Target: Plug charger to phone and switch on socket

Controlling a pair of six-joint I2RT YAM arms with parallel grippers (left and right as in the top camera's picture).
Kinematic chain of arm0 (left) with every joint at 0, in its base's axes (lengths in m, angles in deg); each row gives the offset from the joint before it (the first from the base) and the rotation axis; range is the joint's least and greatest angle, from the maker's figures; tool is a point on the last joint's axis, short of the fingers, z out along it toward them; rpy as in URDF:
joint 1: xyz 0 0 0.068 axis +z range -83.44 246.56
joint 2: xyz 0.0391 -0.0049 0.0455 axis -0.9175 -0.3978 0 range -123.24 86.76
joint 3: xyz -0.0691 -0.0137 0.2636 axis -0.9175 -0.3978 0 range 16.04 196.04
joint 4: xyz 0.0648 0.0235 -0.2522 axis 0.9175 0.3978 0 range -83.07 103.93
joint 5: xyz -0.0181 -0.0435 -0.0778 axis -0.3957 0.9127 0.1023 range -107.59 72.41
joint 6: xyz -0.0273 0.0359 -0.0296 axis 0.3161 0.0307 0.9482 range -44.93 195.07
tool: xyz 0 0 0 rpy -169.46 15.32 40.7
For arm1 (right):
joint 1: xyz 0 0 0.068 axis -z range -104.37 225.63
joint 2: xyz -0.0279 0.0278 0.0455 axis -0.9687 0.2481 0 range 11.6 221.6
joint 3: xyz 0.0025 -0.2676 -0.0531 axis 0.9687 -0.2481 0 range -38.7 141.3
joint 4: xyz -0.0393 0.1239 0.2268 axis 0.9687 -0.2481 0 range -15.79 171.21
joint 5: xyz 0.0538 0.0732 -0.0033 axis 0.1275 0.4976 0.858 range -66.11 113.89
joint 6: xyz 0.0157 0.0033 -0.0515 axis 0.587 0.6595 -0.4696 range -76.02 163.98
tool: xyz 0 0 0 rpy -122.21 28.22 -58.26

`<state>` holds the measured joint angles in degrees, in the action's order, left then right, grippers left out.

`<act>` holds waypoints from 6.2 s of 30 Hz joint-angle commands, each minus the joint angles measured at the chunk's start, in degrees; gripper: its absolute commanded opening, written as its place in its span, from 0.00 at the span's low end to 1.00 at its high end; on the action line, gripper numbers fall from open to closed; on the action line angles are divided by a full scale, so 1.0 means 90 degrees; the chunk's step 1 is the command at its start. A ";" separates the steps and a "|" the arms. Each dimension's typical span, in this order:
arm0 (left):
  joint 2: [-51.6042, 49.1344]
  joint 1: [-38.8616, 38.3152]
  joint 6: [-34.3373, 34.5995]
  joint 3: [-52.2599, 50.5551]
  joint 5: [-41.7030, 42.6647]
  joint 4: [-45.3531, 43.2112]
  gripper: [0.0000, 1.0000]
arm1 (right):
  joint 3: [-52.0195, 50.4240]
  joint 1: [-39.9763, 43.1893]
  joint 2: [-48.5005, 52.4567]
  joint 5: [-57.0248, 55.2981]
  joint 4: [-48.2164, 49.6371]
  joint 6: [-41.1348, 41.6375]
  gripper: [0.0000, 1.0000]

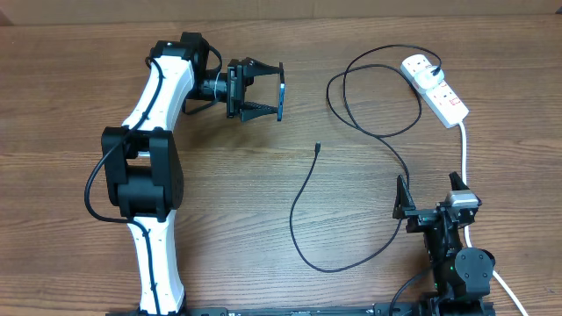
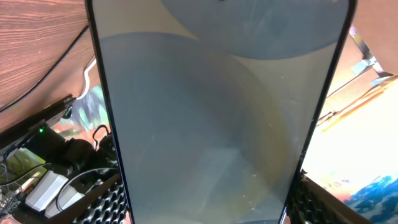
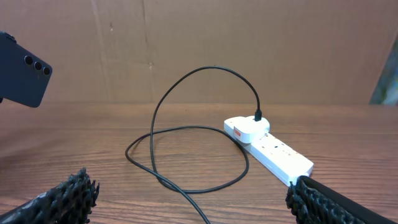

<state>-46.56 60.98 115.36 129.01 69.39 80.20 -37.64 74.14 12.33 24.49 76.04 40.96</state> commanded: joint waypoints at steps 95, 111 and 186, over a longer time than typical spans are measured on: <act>-0.0044 -0.0597 0.1486 0.0192 -0.1778 -0.0304 0.68 | 0.9420 -0.4027 1.0506 -0.1515 -0.4719 0.4947 0.69; -0.0044 -0.0680 0.1472 0.0192 -0.1780 -0.0287 0.68 | 0.9420 -0.4029 1.0817 -0.1768 -0.4500 0.4646 0.57; -0.0044 -0.0680 0.1333 0.0192 -0.1727 -0.0316 0.69 | 0.9423 -0.4029 1.0817 -0.1678 -0.4272 0.4670 0.13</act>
<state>-46.56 55.29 128.87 129.06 51.11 77.43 45.46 38.01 109.82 9.87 37.64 82.99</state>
